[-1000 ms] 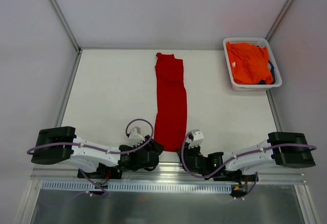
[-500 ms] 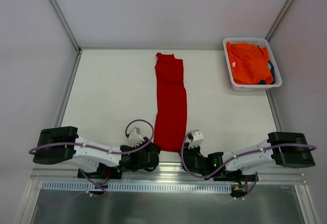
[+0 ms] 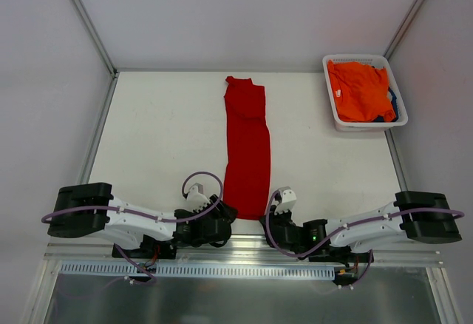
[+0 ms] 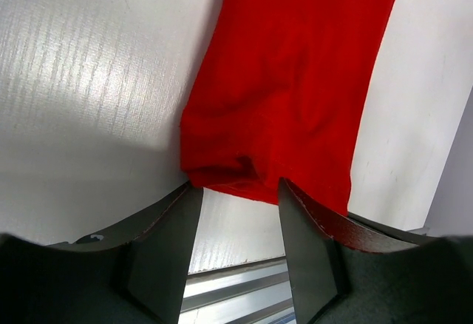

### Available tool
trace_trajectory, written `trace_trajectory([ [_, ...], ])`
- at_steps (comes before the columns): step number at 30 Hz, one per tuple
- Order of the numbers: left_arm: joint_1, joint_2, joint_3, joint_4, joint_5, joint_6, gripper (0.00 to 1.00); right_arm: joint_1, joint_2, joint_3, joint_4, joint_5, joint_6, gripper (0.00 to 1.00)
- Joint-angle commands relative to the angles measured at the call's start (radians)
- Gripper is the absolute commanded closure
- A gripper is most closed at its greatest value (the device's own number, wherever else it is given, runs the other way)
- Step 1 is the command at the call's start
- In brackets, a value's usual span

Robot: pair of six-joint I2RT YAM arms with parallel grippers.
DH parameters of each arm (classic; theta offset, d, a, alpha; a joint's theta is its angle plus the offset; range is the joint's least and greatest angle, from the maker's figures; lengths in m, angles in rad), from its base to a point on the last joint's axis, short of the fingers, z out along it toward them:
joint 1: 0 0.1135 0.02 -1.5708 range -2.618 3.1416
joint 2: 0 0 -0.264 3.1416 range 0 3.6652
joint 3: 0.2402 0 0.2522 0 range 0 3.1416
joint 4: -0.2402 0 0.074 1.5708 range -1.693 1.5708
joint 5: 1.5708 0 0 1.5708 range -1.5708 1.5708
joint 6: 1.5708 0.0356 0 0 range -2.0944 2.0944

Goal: Fold and stack the t-shirts
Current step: Fold the tshirt

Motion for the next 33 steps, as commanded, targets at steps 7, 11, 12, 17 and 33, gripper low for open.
trace_trajectory([
  [7, 0.012, 0.08, -0.064, -0.329, 0.195, 0.083, 0.49, 0.001, -0.038, -0.03, -0.011, 0.031, 0.025, 1.0],
  [11, 0.012, 0.067, -0.058, -0.353, 0.213, 0.101, 0.49, -0.002, -0.056, -0.049, -0.012, 0.035, 0.03, 1.0],
  [12, 0.012, 0.066, -0.056, -0.358, 0.219, 0.103, 0.48, -0.002, -0.064, -0.052, -0.012, 0.035, 0.032, 1.0],
  [17, 0.012, 0.073, -0.047, -0.411, 0.235, 0.09, 0.47, -0.004, -0.07, -0.058, -0.014, 0.035, 0.032, 1.0],
  [33, 0.024, 0.158, 0.008, -0.522, 0.212, 0.041, 0.46, -0.005, -0.072, -0.047, -0.012, 0.028, 0.016, 1.0],
])
